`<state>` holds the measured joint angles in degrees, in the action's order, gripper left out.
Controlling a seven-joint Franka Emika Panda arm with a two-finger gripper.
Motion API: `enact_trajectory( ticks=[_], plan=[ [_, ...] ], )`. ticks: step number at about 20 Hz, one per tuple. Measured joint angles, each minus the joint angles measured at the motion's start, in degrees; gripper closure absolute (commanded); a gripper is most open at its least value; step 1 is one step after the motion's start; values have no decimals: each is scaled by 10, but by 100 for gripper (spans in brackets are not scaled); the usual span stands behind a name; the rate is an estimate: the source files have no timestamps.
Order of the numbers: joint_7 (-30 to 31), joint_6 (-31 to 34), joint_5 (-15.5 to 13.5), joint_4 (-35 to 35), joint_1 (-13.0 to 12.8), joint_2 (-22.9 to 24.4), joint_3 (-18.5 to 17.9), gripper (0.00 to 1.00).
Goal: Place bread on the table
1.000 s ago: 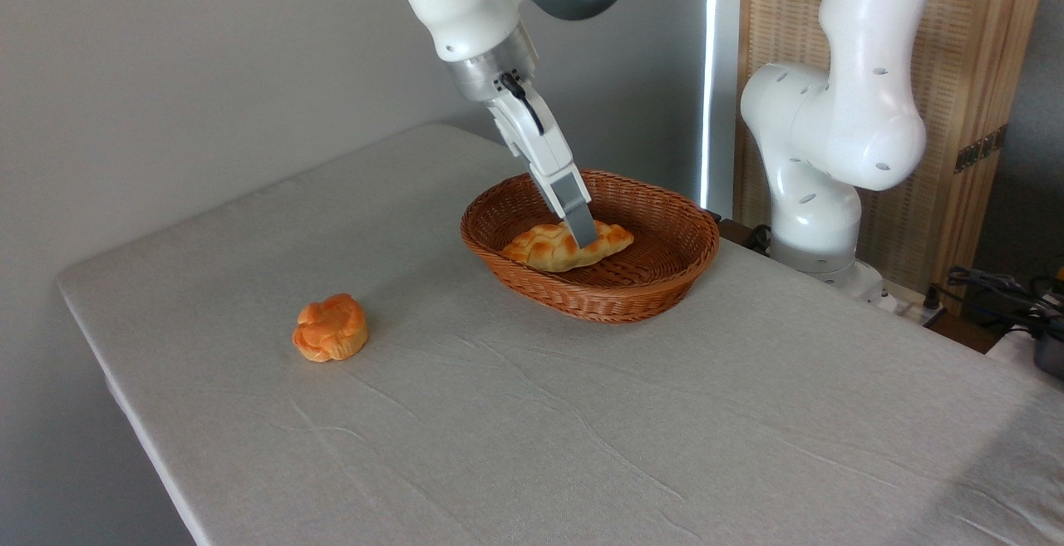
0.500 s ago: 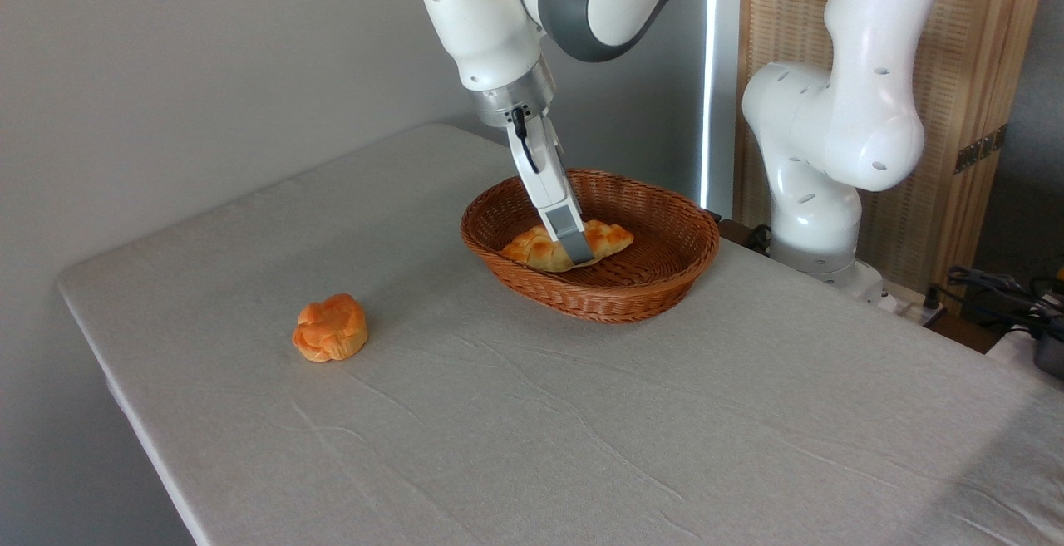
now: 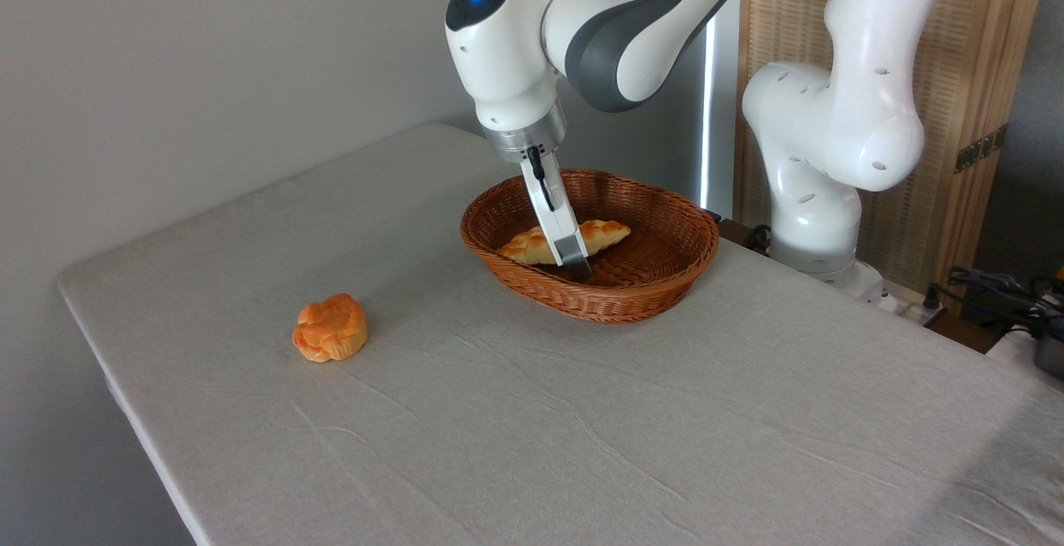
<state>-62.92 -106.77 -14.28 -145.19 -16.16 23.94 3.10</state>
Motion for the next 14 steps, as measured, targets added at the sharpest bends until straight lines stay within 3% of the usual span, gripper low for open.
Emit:
enact_trajectory(
  ticks=[2, 7, 14],
  plan=[
    [0, -2, 0, -2, 0, 2, 0, 0],
    [0, -3, 0, -3, 0, 3, 0, 44],
    [0, -4, -17, -4, 0, 3, -1, 58]
  ],
)
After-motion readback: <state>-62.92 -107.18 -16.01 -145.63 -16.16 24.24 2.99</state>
